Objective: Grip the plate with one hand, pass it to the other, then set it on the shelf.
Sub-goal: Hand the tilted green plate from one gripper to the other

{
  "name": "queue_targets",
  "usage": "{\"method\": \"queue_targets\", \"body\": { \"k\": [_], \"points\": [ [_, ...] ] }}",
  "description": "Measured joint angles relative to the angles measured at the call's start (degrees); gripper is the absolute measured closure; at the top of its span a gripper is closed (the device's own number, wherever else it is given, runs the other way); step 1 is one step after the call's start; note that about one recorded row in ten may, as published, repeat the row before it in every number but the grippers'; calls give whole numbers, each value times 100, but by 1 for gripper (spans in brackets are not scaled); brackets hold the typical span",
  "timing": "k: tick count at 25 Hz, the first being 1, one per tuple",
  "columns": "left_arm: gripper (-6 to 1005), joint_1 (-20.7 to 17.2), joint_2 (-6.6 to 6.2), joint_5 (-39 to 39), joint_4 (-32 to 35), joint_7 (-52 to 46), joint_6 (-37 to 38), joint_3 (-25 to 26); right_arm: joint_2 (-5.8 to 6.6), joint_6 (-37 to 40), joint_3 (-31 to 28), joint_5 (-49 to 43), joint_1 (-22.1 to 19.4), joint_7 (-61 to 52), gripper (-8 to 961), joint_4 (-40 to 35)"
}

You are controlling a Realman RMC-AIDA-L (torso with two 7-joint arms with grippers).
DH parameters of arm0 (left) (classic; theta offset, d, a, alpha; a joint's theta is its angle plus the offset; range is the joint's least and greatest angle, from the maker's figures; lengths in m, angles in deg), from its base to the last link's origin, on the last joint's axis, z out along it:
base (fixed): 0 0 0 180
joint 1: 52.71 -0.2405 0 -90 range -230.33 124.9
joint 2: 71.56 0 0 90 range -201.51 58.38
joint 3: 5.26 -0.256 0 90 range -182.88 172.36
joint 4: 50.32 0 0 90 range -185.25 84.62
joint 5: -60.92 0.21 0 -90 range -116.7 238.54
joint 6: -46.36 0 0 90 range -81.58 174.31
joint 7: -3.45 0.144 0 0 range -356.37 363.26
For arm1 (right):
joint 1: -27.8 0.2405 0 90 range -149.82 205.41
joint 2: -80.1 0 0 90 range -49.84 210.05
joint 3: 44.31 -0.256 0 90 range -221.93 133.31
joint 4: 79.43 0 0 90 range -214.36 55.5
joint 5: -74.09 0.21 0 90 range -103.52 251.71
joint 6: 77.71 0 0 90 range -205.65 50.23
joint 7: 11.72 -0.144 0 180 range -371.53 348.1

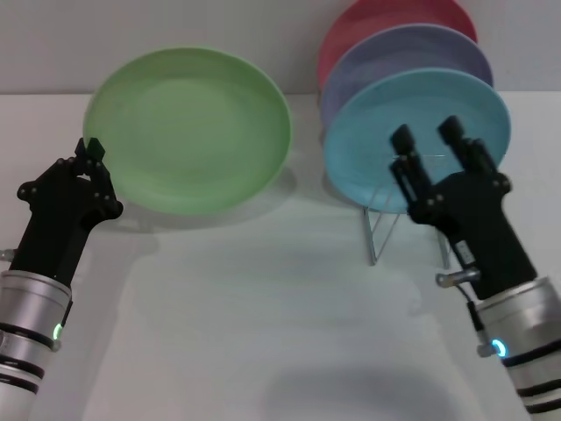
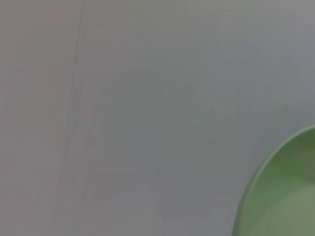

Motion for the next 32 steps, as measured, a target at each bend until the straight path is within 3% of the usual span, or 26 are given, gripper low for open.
{"method": "queue_targets", "body": {
  "k": [11,24,32],
  "points": [
    [966,-94,-1,-151,4,60,262,-235,3,-1083,-11,-223,436,69,319,213],
    [965,-132,-1,-255,-41,227,298,-370,-7,-1810,-204,-419,621,72,323,274],
    [965,-155,0,-750,-132,612,345,-647,-20,-2350,-471,-422,749,374,330,408]
  ]
}}
